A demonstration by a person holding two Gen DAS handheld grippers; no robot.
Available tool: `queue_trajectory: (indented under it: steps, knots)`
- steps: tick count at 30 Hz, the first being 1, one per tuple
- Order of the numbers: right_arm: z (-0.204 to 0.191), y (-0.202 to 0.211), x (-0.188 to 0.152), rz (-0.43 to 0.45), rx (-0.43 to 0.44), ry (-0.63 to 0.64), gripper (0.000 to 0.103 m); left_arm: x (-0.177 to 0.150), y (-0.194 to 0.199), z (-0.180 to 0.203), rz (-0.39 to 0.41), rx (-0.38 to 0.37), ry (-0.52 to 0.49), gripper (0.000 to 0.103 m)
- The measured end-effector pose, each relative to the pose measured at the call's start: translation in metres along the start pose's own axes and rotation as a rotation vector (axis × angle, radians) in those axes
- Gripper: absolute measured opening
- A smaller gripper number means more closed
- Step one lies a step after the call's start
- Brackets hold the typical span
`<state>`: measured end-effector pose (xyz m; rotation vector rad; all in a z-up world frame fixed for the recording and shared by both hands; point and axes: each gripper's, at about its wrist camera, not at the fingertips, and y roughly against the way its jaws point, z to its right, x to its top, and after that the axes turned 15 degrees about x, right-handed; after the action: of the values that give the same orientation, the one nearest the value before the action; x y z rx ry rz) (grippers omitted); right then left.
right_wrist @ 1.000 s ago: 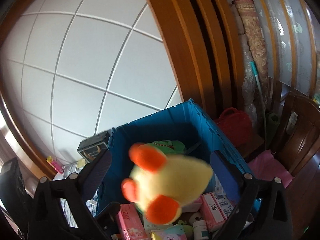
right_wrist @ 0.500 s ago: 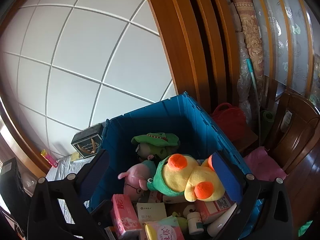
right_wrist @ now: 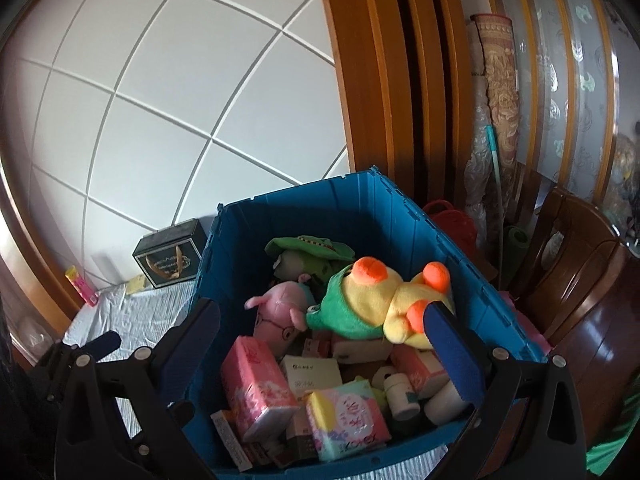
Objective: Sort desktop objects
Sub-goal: 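Move both open tools back over the bed toward the medicine boxes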
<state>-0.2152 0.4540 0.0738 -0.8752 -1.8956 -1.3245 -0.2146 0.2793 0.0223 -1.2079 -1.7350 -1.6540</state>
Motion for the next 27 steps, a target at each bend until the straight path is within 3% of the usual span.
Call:
queue_trajectory:
  steps: [7,15,20,27]
  knots:
    - [-0.066,0.006,-0.041,0.014,0.015,0.014,0.103,-0.047,0.018,-0.077,-0.009,0.009,0.037,0.102]
    - [-0.167,-0.021,-0.108,-0.018,0.126,0.048,0.103,-0.121,0.022,-0.206,-0.035,0.195,0.053,0.102]
    - [-0.224,-0.053,-0.147,-0.056,0.232,0.056,0.103,-0.167,0.008,-0.271,-0.1,0.268,0.095,0.102]
    - [-0.268,-0.12,-0.188,-0.157,0.282,0.076,0.103,-0.218,-0.037,-0.333,-0.215,0.331,0.177,0.102]
